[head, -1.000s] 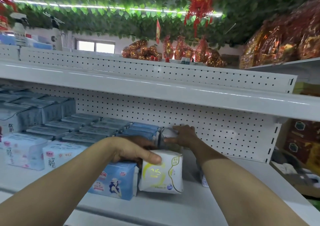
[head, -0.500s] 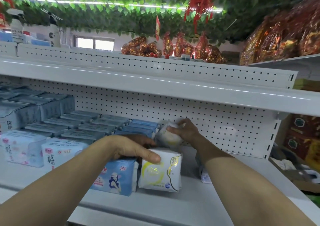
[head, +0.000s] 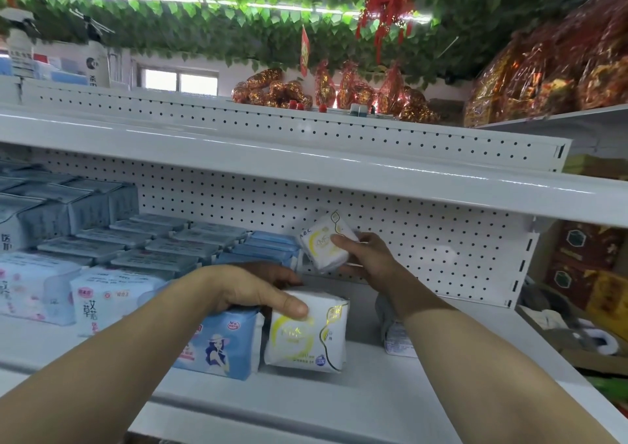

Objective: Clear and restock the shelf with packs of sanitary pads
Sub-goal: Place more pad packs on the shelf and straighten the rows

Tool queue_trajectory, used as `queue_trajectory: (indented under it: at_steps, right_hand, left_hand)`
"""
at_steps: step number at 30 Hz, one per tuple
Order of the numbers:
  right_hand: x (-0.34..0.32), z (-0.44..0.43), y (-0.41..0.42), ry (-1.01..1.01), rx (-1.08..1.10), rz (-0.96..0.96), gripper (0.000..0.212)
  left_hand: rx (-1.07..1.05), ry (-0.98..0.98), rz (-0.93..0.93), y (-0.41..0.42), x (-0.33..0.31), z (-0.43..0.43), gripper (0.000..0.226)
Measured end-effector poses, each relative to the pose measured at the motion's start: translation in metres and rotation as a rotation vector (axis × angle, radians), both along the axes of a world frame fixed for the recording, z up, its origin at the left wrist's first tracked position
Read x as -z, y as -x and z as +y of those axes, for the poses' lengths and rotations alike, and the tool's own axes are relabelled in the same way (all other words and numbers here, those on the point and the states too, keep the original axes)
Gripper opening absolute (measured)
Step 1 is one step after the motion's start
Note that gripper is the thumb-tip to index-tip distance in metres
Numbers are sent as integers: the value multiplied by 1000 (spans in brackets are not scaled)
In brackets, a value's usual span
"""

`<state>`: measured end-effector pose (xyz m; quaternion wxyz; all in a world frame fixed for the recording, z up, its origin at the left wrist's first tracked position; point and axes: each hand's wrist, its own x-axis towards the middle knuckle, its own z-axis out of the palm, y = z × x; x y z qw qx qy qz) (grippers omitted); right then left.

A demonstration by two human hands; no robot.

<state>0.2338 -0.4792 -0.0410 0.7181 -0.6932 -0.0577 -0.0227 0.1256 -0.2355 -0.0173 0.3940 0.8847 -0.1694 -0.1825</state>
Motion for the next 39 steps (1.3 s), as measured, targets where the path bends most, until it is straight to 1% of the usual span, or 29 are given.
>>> queue_trajectory:
  at_steps: [1, 3, 4, 7, 9, 13, 14, 16, 19, 21, 24, 27, 30, 32, 37, 39]
  right_hand:
    - [-1, 1, 1, -14, -6, -1, 40]
    - [-1, 0, -1, -63, -14, 13, 58]
    - [-1, 0, 0, -79, -25, 17, 61]
    - [0, 1, 1, -64, -41, -9, 57]
    - [1, 3, 4, -26, -14, -26, 58]
    - [1, 4, 8, 57, 40, -86, 73]
    - [1, 4, 8, 87, 34, -109, 73]
    - [4, 5, 6, 138, 28, -137, 66]
    - [12, 4, -2, 207, 50, -136, 56]
    - [15, 3, -7, 250, 44, -125, 55]
    - [19, 2, -13, 322, 30, -100, 55]
    - [24, -1, -19, 414, 38, -106, 54]
    - [23, -2, -21, 497, 33, -94, 46]
    - [23, -2, -24, 528, 45, -92, 45]
    - [24, -4, -31, 642, 102, -120, 44]
    - [23, -2, -33, 708, 143, -158, 44]
  left_hand:
    - [0, -1, 0, 1, 0, 0, 72]
    - [-1, -1, -2, 2, -1, -1, 69]
    - [0, 4, -4, 3, -1, -1, 66]
    - [-1, 19, -10, 5, -1, -2, 63]
    - [0, 33, -9, 5, 0, -1, 65]
    - [-1, 52, -9, 6, 0, -1, 60]
    - [-1, 54, -6, 7, 0, -2, 60]
    - [-1, 53, 0, 9, -1, -3, 59]
    - [-2, 55, 22, 9, -3, -2, 48]
    - [1, 52, 27, 9, -4, -1, 46]
    - [-3, 21, 8, 9, -8, -2, 51]
    - [4, 29, 12, 8, -12, -4, 44]
    - [21, 47, 10, 7, -13, -5, 35]
    - [30, 45, 7, 7, -15, -5, 37]
    - [35, 67, 3, 8, -16, -3, 56]
    - [42, 69, 11, 7, -16, -2, 51]
